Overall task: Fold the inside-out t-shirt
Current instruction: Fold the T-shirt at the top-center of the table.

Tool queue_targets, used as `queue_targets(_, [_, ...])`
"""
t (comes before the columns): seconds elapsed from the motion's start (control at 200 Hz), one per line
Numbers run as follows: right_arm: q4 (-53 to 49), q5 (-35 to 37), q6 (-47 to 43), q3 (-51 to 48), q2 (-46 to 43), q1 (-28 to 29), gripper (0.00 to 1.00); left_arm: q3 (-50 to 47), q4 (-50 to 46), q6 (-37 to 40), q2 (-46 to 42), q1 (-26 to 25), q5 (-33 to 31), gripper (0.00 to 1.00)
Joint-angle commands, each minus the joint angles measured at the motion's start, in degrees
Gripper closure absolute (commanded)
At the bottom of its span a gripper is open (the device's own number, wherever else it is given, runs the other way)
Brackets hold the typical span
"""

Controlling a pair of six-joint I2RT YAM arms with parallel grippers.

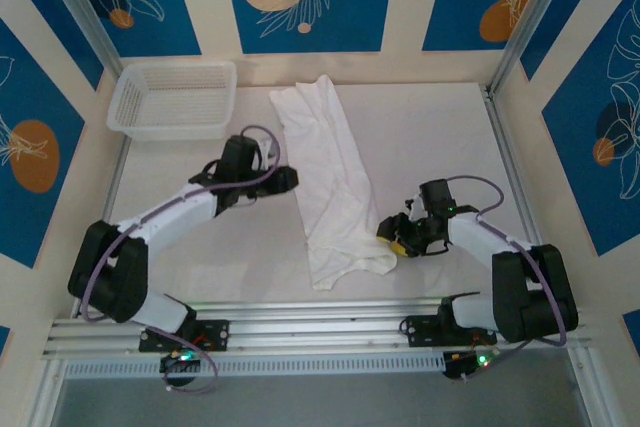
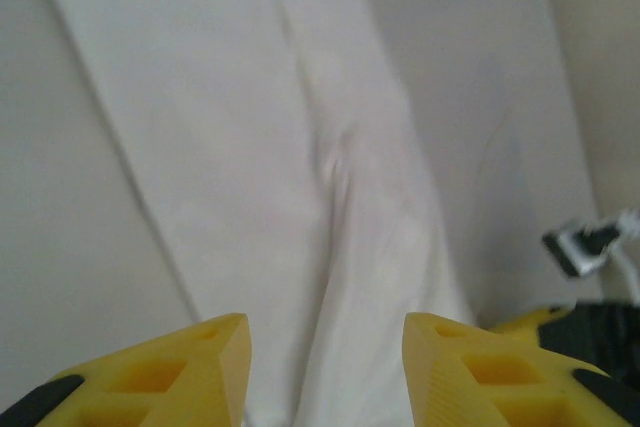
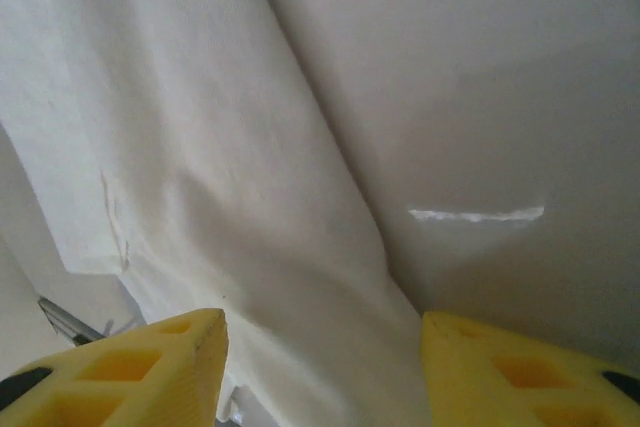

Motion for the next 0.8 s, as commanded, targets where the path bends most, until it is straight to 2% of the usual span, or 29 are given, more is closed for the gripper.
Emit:
queue_targets(0.0, [2.61, -3.73, 0.60, -1.28, 0.17, 2.18, 0.47, -3.66, -2.46, -1.92, -5.23, -1.64, -1.70, 0.56])
queue_targets(0.115, [5.91, -4.84, 3.66, -2.42, 1.05, 4.20, 0.54, -7.02, -2.46, -5.06, -6.30, -3.09, -1.52, 0.56])
queue_targets(0.205, [7.16, -5.10, 5.77, -2.24, 1.90, 6.24, 0.71, -8.45, -4.55, -7.69, -6.63, -4.97, -1.56, 0.55])
queue_targets(0.28, [6.86, -4.99, 7.22, -1.64, 1.54, 7.65, 0.86, -8.54, -10.15, -10.43, -6.22, -6.42, -2.10, 0.55])
queue_targets(0.33, [6.18, -5.11, 8.24, -1.26, 0.25, 8.26, 0.91, -9.21, -12.90, -13.20, -5.72, -7.09, -1.23, 0.55])
queue_targets(0.495, [4.16, -2.21, 12.63, -1.04, -6.04, 12.32, 0.94, -13.01, -9.70, -20.46, -5.82, -9.52, 2.87, 0.47])
queue_targets(0.795, [4.93, 1.42, 17.31, -1.55, -7.63, 16.30, 0.95, -11.90, 0.41, -23.49, 1.85, -11.88, 4.99, 0.45])
